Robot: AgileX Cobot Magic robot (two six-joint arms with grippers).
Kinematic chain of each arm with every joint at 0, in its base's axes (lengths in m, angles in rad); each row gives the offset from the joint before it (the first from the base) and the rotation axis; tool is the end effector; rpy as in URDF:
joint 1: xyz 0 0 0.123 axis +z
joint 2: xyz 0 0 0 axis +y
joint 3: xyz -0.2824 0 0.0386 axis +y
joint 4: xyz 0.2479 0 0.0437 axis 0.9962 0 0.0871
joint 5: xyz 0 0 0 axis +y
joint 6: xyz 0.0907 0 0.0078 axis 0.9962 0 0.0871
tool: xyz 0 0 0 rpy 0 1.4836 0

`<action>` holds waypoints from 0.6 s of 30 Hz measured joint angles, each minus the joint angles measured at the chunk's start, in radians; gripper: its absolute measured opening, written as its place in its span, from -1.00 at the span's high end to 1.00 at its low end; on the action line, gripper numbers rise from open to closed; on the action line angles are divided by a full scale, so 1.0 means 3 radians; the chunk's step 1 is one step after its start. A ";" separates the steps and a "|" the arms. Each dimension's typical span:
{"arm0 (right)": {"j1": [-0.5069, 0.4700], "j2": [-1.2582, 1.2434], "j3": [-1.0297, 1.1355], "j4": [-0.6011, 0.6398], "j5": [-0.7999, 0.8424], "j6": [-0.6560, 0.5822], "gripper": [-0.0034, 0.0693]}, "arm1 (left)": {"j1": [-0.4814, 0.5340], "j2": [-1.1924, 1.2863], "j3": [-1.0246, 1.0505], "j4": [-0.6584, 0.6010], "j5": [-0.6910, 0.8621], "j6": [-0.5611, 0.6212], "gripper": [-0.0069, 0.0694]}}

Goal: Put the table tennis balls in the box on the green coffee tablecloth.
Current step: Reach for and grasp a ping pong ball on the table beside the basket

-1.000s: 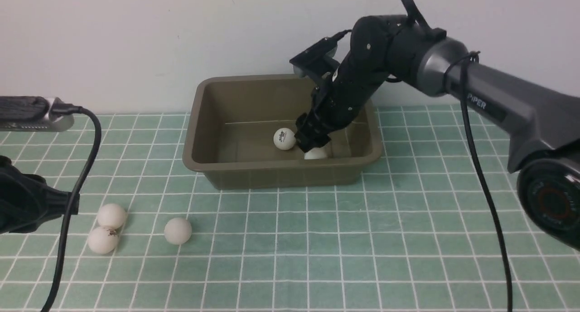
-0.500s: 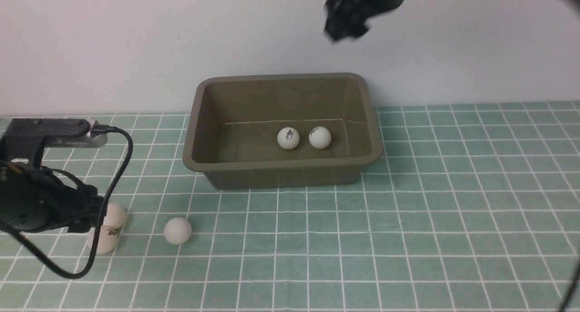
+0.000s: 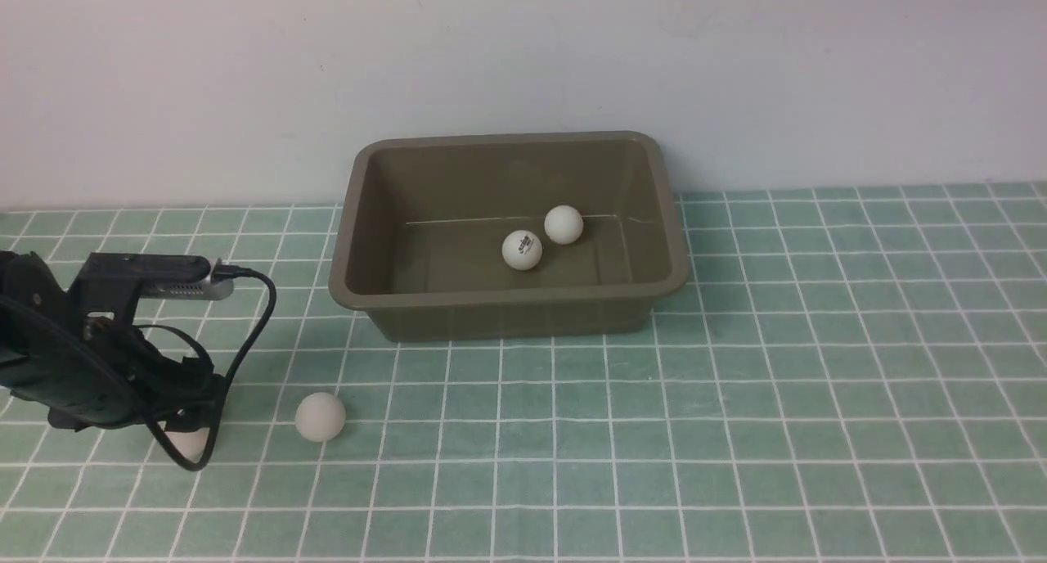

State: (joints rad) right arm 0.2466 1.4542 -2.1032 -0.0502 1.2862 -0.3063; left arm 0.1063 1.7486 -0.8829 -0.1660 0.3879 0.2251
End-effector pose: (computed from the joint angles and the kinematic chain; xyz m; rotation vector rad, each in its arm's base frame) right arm 0.2474 0.0578 0.5450 -0.5658 2.0443 -0.0949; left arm 0.3167 0.0281 0.1503 -0.0301 2.7283 -0.0348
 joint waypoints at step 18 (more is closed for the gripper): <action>0.0000 -0.0360 0.0050 -0.0170 0.0015 0.0000 -0.50 | 0.0000 0.0084 -0.0128 -0.0107 0.0743 -0.0004 -0.11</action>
State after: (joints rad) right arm 0.2466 1.3461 -2.0880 -0.1013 1.2907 -0.3063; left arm 0.1063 1.7737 -0.9214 -0.1981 0.6107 0.2241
